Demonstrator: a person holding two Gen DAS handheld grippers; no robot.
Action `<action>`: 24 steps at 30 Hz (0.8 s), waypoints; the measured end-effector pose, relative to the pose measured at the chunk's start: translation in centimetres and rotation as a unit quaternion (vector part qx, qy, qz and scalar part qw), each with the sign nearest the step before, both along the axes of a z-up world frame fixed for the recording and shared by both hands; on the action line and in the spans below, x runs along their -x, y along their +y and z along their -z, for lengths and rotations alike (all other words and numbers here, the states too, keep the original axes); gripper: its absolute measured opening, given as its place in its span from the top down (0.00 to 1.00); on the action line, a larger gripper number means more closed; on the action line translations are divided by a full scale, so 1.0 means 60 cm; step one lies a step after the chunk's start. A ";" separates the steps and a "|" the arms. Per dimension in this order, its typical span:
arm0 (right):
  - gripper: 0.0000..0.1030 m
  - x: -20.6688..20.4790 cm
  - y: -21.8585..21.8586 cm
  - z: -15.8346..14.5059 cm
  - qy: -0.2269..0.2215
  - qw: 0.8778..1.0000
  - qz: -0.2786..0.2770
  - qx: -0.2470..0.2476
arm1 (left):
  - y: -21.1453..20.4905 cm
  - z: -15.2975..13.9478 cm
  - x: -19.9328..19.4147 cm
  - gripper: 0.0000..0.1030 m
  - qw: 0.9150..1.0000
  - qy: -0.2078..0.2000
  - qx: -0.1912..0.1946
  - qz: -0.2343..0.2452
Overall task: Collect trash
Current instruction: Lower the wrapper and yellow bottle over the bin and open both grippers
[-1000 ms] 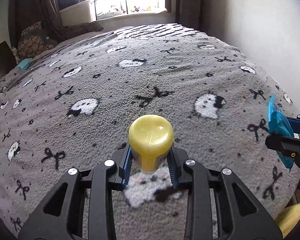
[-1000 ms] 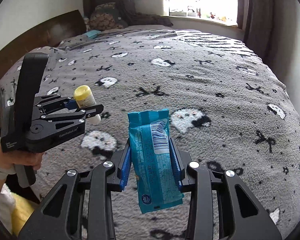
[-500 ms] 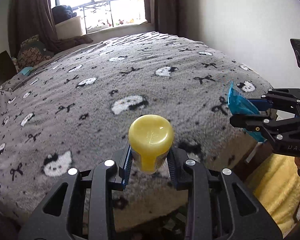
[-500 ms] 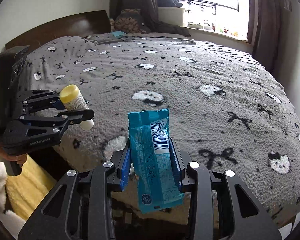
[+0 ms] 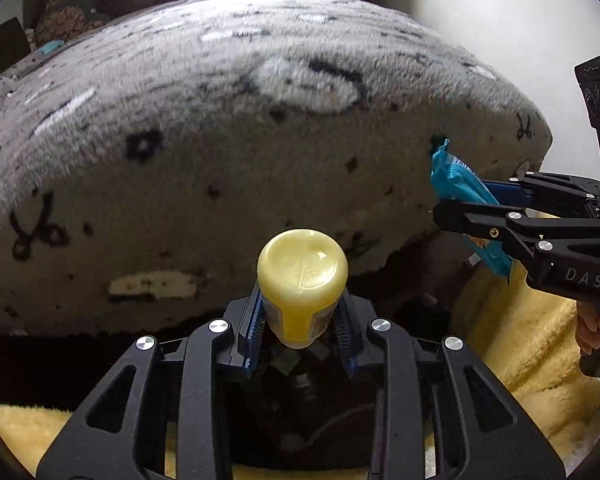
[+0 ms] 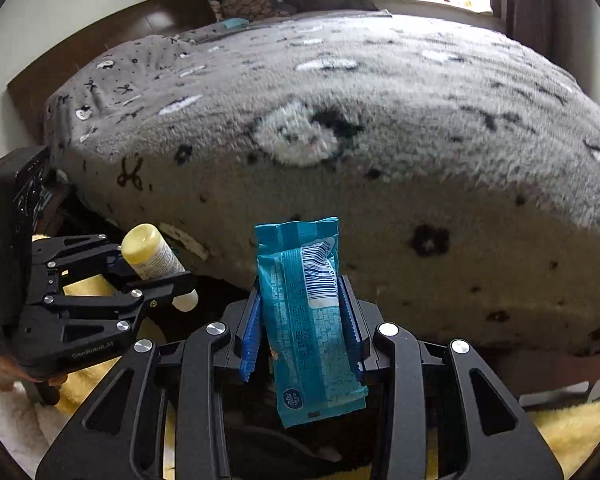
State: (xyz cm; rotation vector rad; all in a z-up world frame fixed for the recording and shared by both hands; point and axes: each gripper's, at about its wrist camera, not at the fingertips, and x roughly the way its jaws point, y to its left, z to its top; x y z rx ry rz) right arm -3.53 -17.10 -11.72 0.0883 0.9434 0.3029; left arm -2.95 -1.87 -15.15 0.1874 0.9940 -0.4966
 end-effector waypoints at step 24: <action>0.63 -0.027 0.027 0.185 0.156 0.988 0.007 -0.015 | -0.024 0.205 -0.062 0.71 0.982 0.184 -0.041 0.010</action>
